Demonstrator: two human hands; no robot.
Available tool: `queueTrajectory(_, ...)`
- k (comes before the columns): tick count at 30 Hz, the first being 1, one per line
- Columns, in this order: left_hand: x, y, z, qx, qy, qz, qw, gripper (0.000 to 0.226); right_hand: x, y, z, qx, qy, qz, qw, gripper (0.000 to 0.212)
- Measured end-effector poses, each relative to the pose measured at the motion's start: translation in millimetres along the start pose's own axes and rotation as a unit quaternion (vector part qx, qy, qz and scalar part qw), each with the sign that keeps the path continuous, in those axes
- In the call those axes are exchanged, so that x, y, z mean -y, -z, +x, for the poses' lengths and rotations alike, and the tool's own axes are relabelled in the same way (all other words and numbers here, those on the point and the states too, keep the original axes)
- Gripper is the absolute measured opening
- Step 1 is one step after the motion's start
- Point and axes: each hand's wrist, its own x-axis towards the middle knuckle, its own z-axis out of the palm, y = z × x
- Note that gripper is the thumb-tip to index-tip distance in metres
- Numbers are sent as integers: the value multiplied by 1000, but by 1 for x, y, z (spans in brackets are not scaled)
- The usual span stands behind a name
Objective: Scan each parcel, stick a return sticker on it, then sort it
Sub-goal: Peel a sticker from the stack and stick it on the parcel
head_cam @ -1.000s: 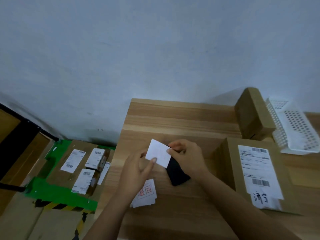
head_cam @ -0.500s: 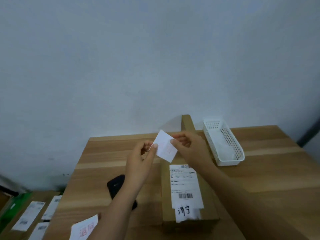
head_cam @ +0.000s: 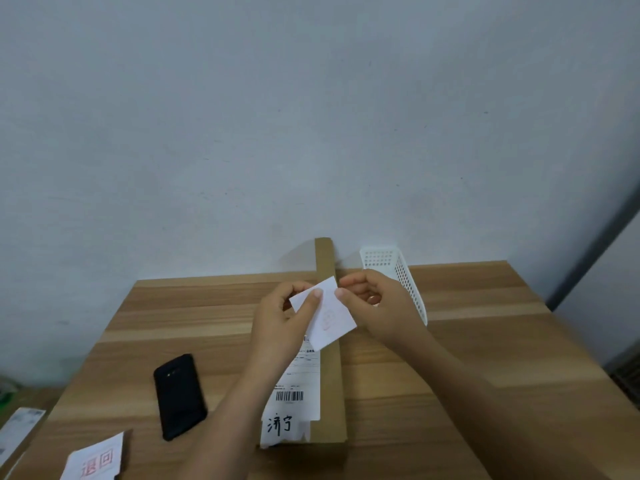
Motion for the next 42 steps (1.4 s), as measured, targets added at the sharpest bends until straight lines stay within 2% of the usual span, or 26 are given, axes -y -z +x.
queueTrajectory(3, -5, -5, 1, 17, 1, 0, 1000, 4, 3, 10, 3, 3, 10, 7, 1000, 0)
queueTrajectory(9, -4, -9, 5, -21, 28, -50, 998, 7, -1, 14, 7, -51, -22, 67, 996, 4)
queueTrajectory(14, -8, -5, 11, 22, -7, 2, 1000, 4, 5, 22, 12, 19, -1, 13, 1000, 29)
queueTrajectory(19, -17, -4, 11, 15, -27, 27, 999, 4, 10, 20, 15, 52, 41, -26, 997, 3)
queueTrajectory(24, -22, -5, 10, 7, -41, 49, 998, 4, 6, 17, 8, 105, 30, -26, 994, 9)
queueTrajectory(29, -25, -5, 7, 35, -38, 75, 996, 5, 10, 25, 9, 86, 52, -19, 995, 4)
queueTrajectory(33, -27, -8, 5, 25, -21, 53, 998, 2, 12, 28, 9, 56, 39, -1, 998, 4)
queueTrajectory(42, -29, -8, 2, 27, -21, 91, 995, 11, 20, 38, 6, 90, 25, 25, 995, 7)
